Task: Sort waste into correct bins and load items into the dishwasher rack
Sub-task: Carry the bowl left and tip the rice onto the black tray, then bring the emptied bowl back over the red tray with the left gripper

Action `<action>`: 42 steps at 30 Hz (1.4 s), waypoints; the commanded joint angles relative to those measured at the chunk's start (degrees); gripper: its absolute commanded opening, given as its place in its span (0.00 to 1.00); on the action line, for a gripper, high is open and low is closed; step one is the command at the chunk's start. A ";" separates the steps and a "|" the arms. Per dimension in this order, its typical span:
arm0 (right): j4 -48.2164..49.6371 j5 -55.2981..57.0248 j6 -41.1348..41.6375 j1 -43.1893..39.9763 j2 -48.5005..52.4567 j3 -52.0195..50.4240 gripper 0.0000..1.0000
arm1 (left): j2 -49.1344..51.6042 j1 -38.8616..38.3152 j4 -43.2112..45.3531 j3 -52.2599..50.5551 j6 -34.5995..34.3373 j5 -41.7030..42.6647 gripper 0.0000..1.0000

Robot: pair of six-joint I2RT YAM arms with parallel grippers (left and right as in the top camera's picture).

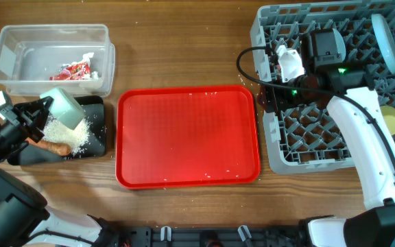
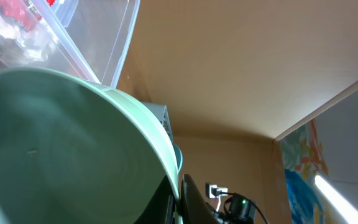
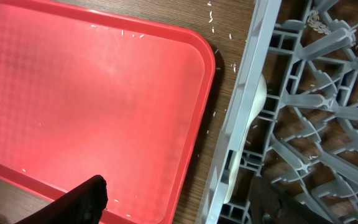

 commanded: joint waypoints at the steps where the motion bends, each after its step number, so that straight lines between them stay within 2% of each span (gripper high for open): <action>1: -0.17 0.76 0.42 0.17 -0.90 -0.09 0.75 | 0.66 0.37 -0.20 1.01 1.16 2.21 0.04; 8: -0.26 0.76 0.42 0.17 -0.90 -0.09 0.75 | 0.66 0.37 0.35 1.01 2.93 2.21 0.04; 10: -0.28 0.94 0.44 0.17 -0.90 -0.09 0.75 | 0.66 0.33 3.08 1.01 -3.58 -5.81 0.04; 11: -0.37 0.94 0.44 0.17 -0.90 -0.09 0.75 | 0.66 0.37 2.56 1.01 -4.94 -5.95 0.04; 13: -0.57 0.94 0.44 0.17 -0.90 -0.09 0.75 | 0.66 0.15 1.49 1.01 1.16 2.32 0.04; 19: -0.72 0.94 0.46 0.17 -0.90 -0.09 0.76 | 0.66 0.26 2.38 1.01 -0.20 1.79 0.04; 23: -0.76 0.94 0.44 0.17 -0.90 -0.09 0.75 | 0.61 -0.31 -0.44 1.01 0.11 1.81 0.04; 26: -0.74 0.94 0.44 0.17 -0.90 -0.09 0.75 | -0.31 -3.15 -5.64 1.01 6.73 1.77 0.04; 28: -0.83 0.94 0.46 0.17 -0.90 -0.09 0.75 | -1.55 -7.23 -9.66 1.01 11.52 1.73 0.04; 30: -1.01 0.94 0.46 0.17 -0.90 -0.09 0.75 | -2.64 -12.46 -10.58 1.01 12.98 0.72 0.04; 36: -1.01 0.92 0.59 0.17 -0.90 -0.09 0.75 | -3.87 -32.13 -5.75 1.01 13.07 -8.26 0.04; 37: -1.09 0.92 0.61 0.17 -0.90 -0.09 0.75 | -3.87 -36.20 -2.89 1.01 11.43 -10.84 0.04; 38: -1.18 0.92 0.61 0.17 -0.90 -0.09 0.75 | -3.87 -41.86 3.15 1.01 4.66 -17.40 0.04; 42: -1.20 0.92 0.61 0.17 -0.90 -0.09 0.75 | -3.87 -54.53 18.36 1.01 -13.00 -39.95 0.04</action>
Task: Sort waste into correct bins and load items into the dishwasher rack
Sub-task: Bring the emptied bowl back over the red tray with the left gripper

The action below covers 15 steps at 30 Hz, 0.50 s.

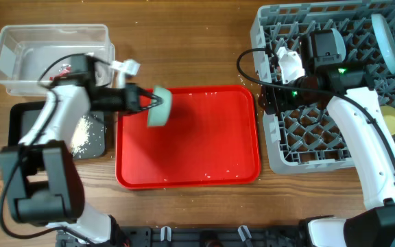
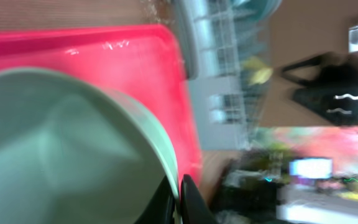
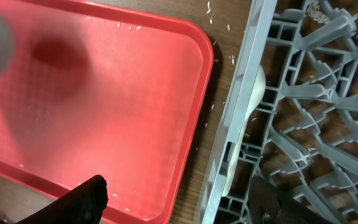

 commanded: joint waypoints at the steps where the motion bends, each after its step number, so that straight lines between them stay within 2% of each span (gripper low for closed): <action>1: -0.02 0.28 0.59 0.17 -0.85 -0.09 0.75 | -1.05 -10.62 8.96 0.68 -16.46 -23.15 0.04; 4: -0.02 0.28 0.61 0.17 -0.85 -0.09 0.75 | -0.94 -19.02 13.55 0.68 -20.48 -32.15 0.04; 8: -0.02 0.28 0.72 0.17 -0.85 -0.09 0.75 | -0.83 -28.63 14.43 0.68 -23.85 -42.77 0.05; 11: 0.02 0.28 1.03 0.17 -0.85 -0.09 0.77 | -0.85 -33.24 14.73 0.70 -24.59 -46.47 0.29; 12: 0.20 0.22 1.01 0.17 -0.85 -0.09 0.82 | -1.03 -33.77 14.91 0.70 -24.59 -46.47 0.32; 13: 0.83 -0.85 1.03 0.17 -0.85 -0.09 0.93 | -1.53 -33.44 14.67 0.85 -24.59 -46.47 0.49; 14: 1.44 -2.40 1.01 0.17 -0.85 -0.09 0.98 | -2.38 -32.61 14.27 0.85 -24.61 -46.47 0.51; 15: 2.29 -3.87 1.01 0.17 -0.85 -0.09 0.99 | -3.69 -31.50 13.53 0.85 -24.65 -46.47 0.52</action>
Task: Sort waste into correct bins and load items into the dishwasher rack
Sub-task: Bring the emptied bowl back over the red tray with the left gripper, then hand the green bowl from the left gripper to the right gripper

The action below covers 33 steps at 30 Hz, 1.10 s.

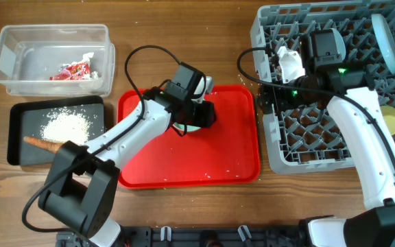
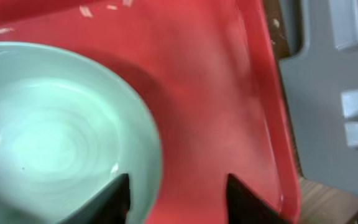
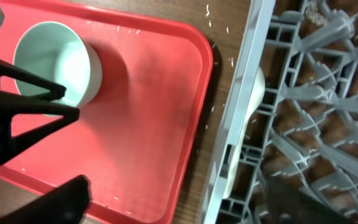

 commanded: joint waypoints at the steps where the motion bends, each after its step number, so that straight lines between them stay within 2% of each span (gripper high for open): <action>1: 3.23 -6.45 0.28 0.17 -0.85 -0.09 0.99 | -5.62 4.11 -2.54 0.70 -0.92 -2.75 0.52; 2: 5.38 -9.86 0.96 0.17 -0.85 -0.09 0.99 | -7.48 5.84 -4.17 0.70 -0.92 -2.80 0.53; 5: 11.72 -14.84 8.11 0.31 -0.44 -0.09 0.90 | -14.78 14.47 -9.99 0.70 -0.92 -3.39 0.58; 8: 16.28 -15.56 11.78 4.02 1.03 -0.09 0.86 | -19.30 24.48 -16.00 0.68 -2.58 -3.34 0.77; 10: 18.03 -11.56 11.85 9.16 3.32 -0.09 0.86 | -19.32 28.89 -19.10 0.66 -2.60 -3.37 0.85; 12: 18.43 -3.82 14.60 12.94 5.81 -0.09 0.87 | -18.78 31.89 -21.09 0.61 -2.62 -3.34 0.86; 13: 18.88 0.24 18.21 15.32 8.44 -0.09 0.86 | -18.36 33.03 -21.57 0.61 -2.62 -3.34 0.86; 16: 19.69 0.44 21.88 17.94 14.32 -0.09 0.82 | -17.79 33.51 -21.51 0.61 -2.62 -3.37 0.89; 17: 19.93 0.63 24.39 18.32 16.72 -0.09 0.76 | -17.79 33.51 -21.53 0.59 -2.62 -3.34 0.90; 20: 20.31 0.59 28.59 18.51 22.71 -0.09 0.68 | -17.79 33.51 -21.53 0.59 -2.60 -3.34 0.90; 25: 22.12 -3.96 29.51 18.51 28.72 -0.09 0.61 | -17.79 33.51 -21.53 0.59 -2.60 -3.34 0.91; 27: 22.34 -3.91 29.68 18.56 29.31 -0.09 0.52 | -17.79 33.51 -21.53 0.59 -2.60 -3.37 0.90; 29: 22.49 -3.85 29.86 18.56 29.44 -0.09 0.19 | -17.79 33.51 -21.53 0.57 -2.60 -3.37 0.90; 30: 22.56 -3.72 29.88 18.56 29.44 -0.09 0.09 | -17.79 33.51 -21.53 0.57 -2.60 -3.37 0.90; 31: 22.53 -3.48 29.99 18.56 29.44 -0.09 0.04 | -17.79 33.51 -21.53 0.57 -2.60 -3.37 0.90; 33: 22.47 -2.21 30.05 18.25 28.87 -0.07 0.04 | -17.79 33.51 -21.57 0.59 -2.60 -3.34 0.90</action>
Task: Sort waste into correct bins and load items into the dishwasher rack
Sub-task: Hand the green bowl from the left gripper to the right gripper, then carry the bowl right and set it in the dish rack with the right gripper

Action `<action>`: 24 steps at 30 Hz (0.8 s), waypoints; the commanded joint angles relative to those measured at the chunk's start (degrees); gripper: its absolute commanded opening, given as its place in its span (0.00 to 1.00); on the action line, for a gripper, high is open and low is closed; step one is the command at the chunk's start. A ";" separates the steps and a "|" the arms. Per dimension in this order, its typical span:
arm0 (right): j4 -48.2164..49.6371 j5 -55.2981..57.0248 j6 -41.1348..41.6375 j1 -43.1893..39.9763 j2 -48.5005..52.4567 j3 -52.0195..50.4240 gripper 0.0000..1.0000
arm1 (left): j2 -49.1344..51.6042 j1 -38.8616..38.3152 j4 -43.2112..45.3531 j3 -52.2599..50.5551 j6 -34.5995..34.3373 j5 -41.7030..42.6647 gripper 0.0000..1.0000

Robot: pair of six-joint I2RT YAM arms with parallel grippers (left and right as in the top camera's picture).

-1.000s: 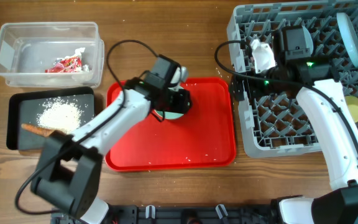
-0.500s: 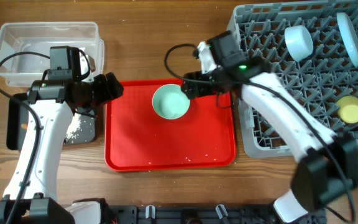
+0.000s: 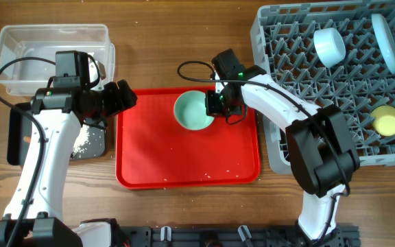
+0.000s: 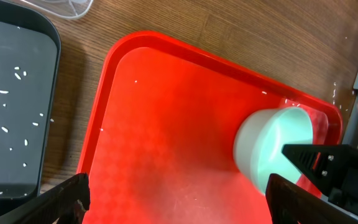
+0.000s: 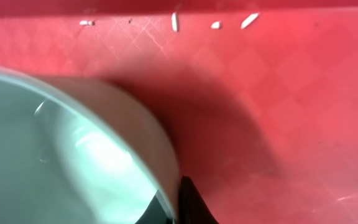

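Observation:
A pale green bowl [image 3: 193, 111] stands upright on the red tray [image 3: 184, 158], near its back right. My right gripper [image 3: 216, 104] is shut on the bowl's right rim; in the right wrist view the rim [image 5: 135, 130] runs down between the fingers of the right gripper [image 5: 169, 208]. My left gripper [image 3: 123, 99] hangs open over the tray's left edge, apart from the bowl [image 4: 272, 146], its fingers [image 4: 67, 196] spread wide. The grey dishwasher rack [image 3: 321, 103] fills the right side.
The rack holds a white cup [image 3: 330, 42], a pale plate [image 3: 387, 38] and a yellow item [image 3: 388, 122]. A clear bin [image 3: 53, 29] with wrappers sits at the back left. Below it a black tray [image 4: 11, 106] holds rice, partly under my left arm.
My left gripper has left the bowl and now hangs open at the tray's left edge. My right gripper has moved from the rack to the bowl and shut on its rim.
My left gripper first held the bowl tilted over the black tray, where rice lay. Then it held the bowl over the red tray. Then the bowl stood on the tray with the left gripper open around it. Now the right gripper grips its rim.

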 commanded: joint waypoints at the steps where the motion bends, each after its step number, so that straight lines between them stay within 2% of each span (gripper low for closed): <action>1: -0.07 1.07 0.04 -0.70 -1.33 0.00 0.04 | 0.55 0.24 -0.31 0.33 -0.31 0.09 0.90; 4: -2.95 7.10 -0.39 -3.65 -8.72 1.20 0.04 | 0.55 0.24 -0.48 0.33 -0.31 0.07 0.90; 8: -3.89 24.61 -8.07 -8.63 -24.11 1.86 0.04 | 0.55 0.24 -0.48 0.33 -0.31 0.07 0.90; 12: -3.89 52.28 -18.53 -14.14 -32.89 1.84 0.04 | 0.55 0.24 -0.48 0.31 -0.31 0.07 0.90; 15: -3.87 77.77 -15.87 -19.15 -32.63 0.83 0.04 | 0.55 0.24 -0.48 0.31 -0.28 0.07 0.90; 16: -3.26 81.94 -14.97 -20.35 -32.02 0.13 0.04 | 0.55 0.24 -0.48 0.33 -0.28 0.07 0.90; 24: -3.43 85.48 -10.75 -22.34 -21.44 -2.80 0.04 | 0.55 0.24 -0.50 0.31 -0.11 0.07 0.90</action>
